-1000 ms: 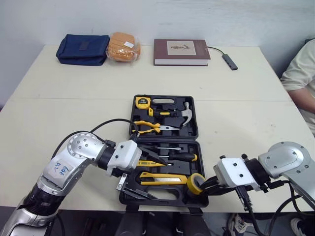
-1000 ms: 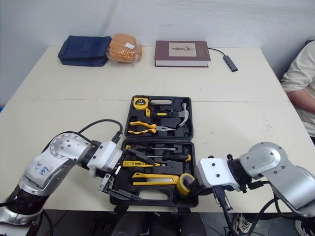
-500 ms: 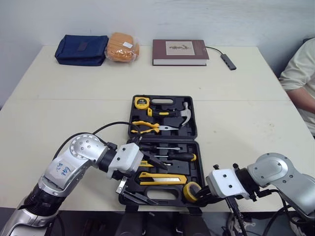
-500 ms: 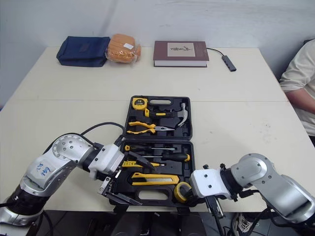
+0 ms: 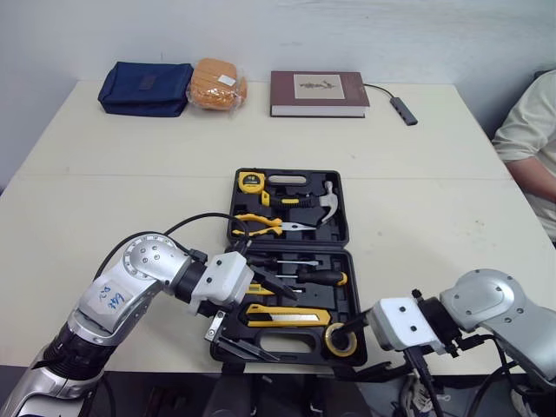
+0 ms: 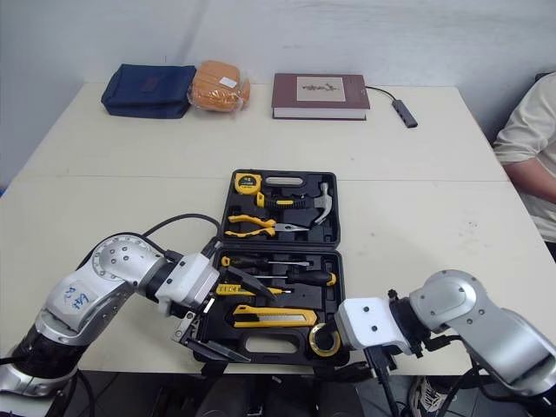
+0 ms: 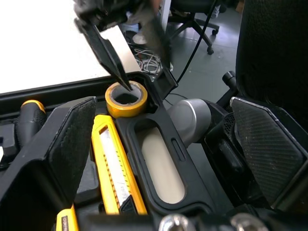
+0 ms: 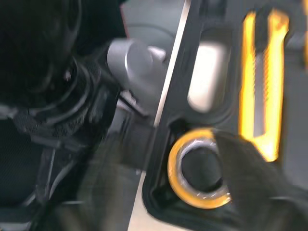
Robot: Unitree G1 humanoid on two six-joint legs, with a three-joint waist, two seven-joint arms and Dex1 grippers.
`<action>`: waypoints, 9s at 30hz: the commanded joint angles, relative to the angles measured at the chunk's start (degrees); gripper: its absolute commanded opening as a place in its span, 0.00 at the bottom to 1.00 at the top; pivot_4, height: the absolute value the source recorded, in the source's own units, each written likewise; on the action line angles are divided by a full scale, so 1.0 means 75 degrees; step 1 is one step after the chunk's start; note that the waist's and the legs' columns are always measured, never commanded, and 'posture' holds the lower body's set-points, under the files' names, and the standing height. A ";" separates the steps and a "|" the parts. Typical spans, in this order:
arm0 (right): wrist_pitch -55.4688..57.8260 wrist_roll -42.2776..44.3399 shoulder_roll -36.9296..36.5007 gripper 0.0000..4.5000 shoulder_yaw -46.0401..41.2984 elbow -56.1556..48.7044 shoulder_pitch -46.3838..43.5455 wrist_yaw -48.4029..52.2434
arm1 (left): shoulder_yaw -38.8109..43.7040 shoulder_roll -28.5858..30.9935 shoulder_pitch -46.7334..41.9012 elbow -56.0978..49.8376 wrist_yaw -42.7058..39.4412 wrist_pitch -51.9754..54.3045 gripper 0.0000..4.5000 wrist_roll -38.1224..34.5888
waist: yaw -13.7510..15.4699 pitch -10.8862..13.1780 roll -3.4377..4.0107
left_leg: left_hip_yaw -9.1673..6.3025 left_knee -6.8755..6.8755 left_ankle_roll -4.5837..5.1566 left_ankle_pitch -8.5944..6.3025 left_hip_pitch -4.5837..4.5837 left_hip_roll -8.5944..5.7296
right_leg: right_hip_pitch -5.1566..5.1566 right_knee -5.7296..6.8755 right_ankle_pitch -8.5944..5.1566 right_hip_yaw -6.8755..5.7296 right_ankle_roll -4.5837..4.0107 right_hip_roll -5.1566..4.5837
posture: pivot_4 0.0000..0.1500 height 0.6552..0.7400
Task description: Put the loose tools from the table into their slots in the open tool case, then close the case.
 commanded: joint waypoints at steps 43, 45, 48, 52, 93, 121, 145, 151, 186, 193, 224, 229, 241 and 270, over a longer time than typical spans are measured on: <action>-0.0589 0.1184 0.1360 0.03 -0.1537 0.1845 0.1023 -0.1073 | 0.1379 0.0613 0.0632 0.0649 0.0688 -0.0083 1.00 0.0280 | -0.0025 0.0005 0.0010 | -0.0035 -0.0003 0.0003 -0.0017 0.0026 -0.0002 | 0.0047 -0.0032 0.0000 -0.0017 0.0000 -0.0012 | 1.00 1.00; -0.0165 0.1515 0.1326 0.03 -0.1957 0.1846 0.0855 -0.1344 | 0.1689 0.0663 0.0762 0.0832 0.0936 -0.0081 1.00 0.0295 | -0.0011 0.0006 0.0012 | -0.0045 -0.0009 -0.0002 -0.0018 0.0023 0.0000 | 0.0043 -0.0030 -0.0003 -0.0028 -0.0005 -0.0011 | 1.00 1.00; -0.0107 0.1114 0.1250 0.03 -0.2351 0.2370 0.0370 -0.1820 | 0.2322 0.0765 0.1168 0.1528 0.1441 -0.0366 1.00 0.0679 | -0.0007 0.0009 0.0018 | -0.0049 -0.0009 -0.0001 -0.0021 0.0018 -0.0001 | 0.0041 -0.0032 -0.0003 -0.0031 -0.0006 -0.0014 | 1.00 1.00; -0.0197 0.0099 0.1206 0.01 -0.1996 0.3306 -0.0091 -0.2341 | 0.2656 0.0836 0.1445 0.2405 0.1659 -0.0873 0.94 0.1092 | -0.0020 0.0010 0.0018 | -0.0047 -0.0010 0.0000 -0.0024 0.0010 -0.0004 | 0.0033 -0.0033 -0.0003 -0.0033 -0.0006 -0.0015 | 1.00 1.00; -0.0511 -0.2787 0.2048 0.00 -0.0144 0.4612 -0.1913 -0.2955 | 0.1371 -0.1111 -0.0129 0.4114 0.2732 -0.0498 0.01 0.2601 | 0.0006 0.0007 0.0013 | 0.0007 0.0006 0.0005 -0.0003 -0.0035 -0.0016 | -0.0041 0.0052 0.0003 -0.0023 0.0005 -0.0021 | 1.00 1.00; 0.7016 -0.0039 0.3883 1.00 -0.2034 0.4460 -0.4706 -0.6165 | 0.2980 -0.1674 -0.2559 0.3751 0.6346 0.6920 0.99 0.0753 | -0.0189 0.0014 0.0011 | 0.0005 -0.0002 -0.0014 0.0031 -0.0128 -0.0019 | -0.0148 0.0078 0.0005 -0.0021 0.0009 -0.0006 | 1.00 1.00; 0.6985 -0.0133 0.4295 0.44 -0.1321 0.4943 -0.4971 -0.6565 | 0.2337 -0.1880 -0.2237 0.3624 0.6787 0.6596 1.00 0.0957 | -0.0176 0.0010 0.0005 | 0.0045 0.0007 -0.0013 0.0039 -0.0132 -0.0025 | -0.0183 0.0128 0.0006 0.0022 0.0010 -0.0010 | 1.00 1.00; 0.6916 -0.0166 0.4389 0.16 -0.1366 0.5018 -0.5018 -0.6639 | 0.2213 -0.1913 -0.2171 0.3604 0.6859 0.6528 0.73 0.1029 | -0.0191 0.0001 -0.0006 | 0.0046 0.0007 -0.0013 0.0039 -0.0131 -0.0025 | -0.0183 0.0128 0.0006 0.0023 0.0010 -0.0010 | 1.00 1.00; 0.2433 -0.1513 0.4882 0.00 -0.1192 0.3895 -0.4179 -0.7052 | 0.2046 -0.2332 -0.2637 0.3920 0.6335 0.0806 0.09 0.2247 | -0.0195 -0.0015 -0.0015 | 0.0098 0.0003 -0.0014 0.0049 -0.0225 -0.0023 | -0.0318 0.0160 0.0008 0.0028 0.0013 0.0001 | 1.00 1.00; -0.1392 -0.2745 0.4313 0.00 -0.0404 0.4091 -0.2325 -0.6417 | 0.1378 -0.1942 -0.0868 0.3416 0.6337 -0.1981 0.07 0.3610 | -0.0225 -0.0015 -0.0018 | 0.0132 0.0004 -0.0005 0.0052 -0.0241 -0.0020 | -0.0344 0.0164 0.0009 0.0006 0.0014 0.0000 | 1.00 1.00; 0.0601 0.2518 0.0480 0.93 -0.3860 0.0828 0.1655 -0.4010 | 0.5038 0.0282 0.3378 0.0144 0.4731 0.1451 1.00 -0.0285 | -0.0047 -0.0007 -0.0013 | 0.0032 -0.0028 0.0011 -0.0054 -0.0006 0.0003 | -0.0037 -0.0004 0.0000 -0.0005 -0.0018 -0.0032 | 1.00 1.00; 0.1268 0.2048 0.0516 0.93 -0.3153 0.0992 0.1052 -0.4450 | 0.4262 0.0281 0.2601 0.0662 0.4893 0.1362 1.00 0.0140 | -0.0041 -0.0006 -0.0014 | 0.0042 -0.0025 0.0008 -0.0038 -0.0013 0.0001 | -0.0046 0.0006 0.0000 -0.0006 -0.0017 -0.0028 | 1.00 1.00; 0.1242 -0.0403 0.1381 0.40 -0.0983 0.3066 -0.0789 -0.5071 | 0.1736 -0.0406 -0.0590 0.4614 0.4608 -0.0471 0.30 0.2414 | -0.0002 -0.0006 -0.0016 | 0.0065 -0.0018 0.0012 -0.0013 -0.0028 -0.0004 | -0.0065 0.0043 0.0009 -0.0006 -0.0002 -0.0019 | 1.00 1.00; 0.0930 -0.1655 0.2566 0.02 0.0041 0.3453 -0.1952 -0.3915 | 0.0842 -0.1676 -0.0454 0.3356 0.3082 0.0672 0.00 0.2246 | -0.0039 -0.0006 -0.0019 | 0.0080 0.0001 0.0021 -0.0006 -0.0036 -0.0003 | -0.0065 0.0047 0.0019 -0.0002 0.0017 -0.0015 | 1.00 1.00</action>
